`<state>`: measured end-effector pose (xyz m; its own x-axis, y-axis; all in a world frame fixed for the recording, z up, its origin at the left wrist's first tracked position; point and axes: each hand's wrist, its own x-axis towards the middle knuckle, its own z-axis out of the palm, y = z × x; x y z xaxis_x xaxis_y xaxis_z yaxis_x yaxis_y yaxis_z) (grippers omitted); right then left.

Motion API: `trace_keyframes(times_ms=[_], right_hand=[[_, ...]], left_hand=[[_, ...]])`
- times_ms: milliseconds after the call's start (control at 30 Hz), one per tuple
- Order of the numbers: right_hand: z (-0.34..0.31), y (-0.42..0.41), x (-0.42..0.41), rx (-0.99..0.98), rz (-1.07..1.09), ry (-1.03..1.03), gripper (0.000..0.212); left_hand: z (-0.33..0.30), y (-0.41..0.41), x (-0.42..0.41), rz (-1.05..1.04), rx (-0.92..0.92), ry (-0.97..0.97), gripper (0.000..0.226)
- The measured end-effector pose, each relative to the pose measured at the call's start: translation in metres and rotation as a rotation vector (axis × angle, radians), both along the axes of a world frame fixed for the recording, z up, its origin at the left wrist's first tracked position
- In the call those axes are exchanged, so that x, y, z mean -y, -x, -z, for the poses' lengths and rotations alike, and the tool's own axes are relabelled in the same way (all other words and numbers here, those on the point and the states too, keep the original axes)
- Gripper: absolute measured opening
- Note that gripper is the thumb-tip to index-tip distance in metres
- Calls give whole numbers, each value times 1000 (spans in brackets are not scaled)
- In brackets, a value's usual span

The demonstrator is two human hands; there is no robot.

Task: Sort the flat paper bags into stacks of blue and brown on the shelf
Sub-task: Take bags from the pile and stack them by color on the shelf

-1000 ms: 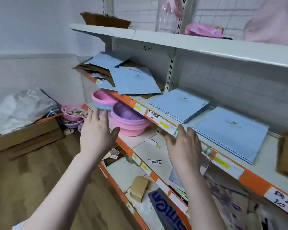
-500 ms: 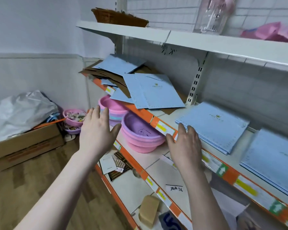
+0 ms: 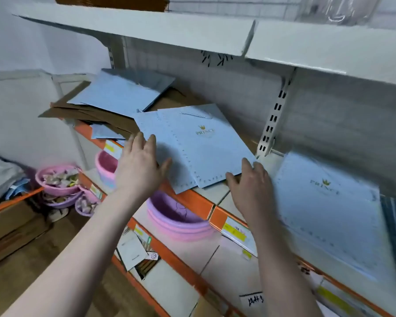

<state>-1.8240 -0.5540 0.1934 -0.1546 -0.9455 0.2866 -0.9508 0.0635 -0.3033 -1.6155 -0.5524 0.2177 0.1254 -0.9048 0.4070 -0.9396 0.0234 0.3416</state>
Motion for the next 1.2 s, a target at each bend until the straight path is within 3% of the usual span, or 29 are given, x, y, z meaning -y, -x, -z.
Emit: trace_keyframes(times_ms=[200, 433, 833, 1200], right_hand=[[4, -1, 45, -36, 40, -71, 53], [7, 15, 83, 10, 62, -304, 90], [1, 7, 94, 180, 69, -323, 87], [1, -24, 75, 370, 155, -70, 86]], left_hand=[[3, 4, 71, 85, 22, -75, 69], [14, 10, 112, 141, 64, -162, 76], [26, 6, 126, 224, 75, -121, 81], [11, -6, 122, 282, -438, 92, 68]])
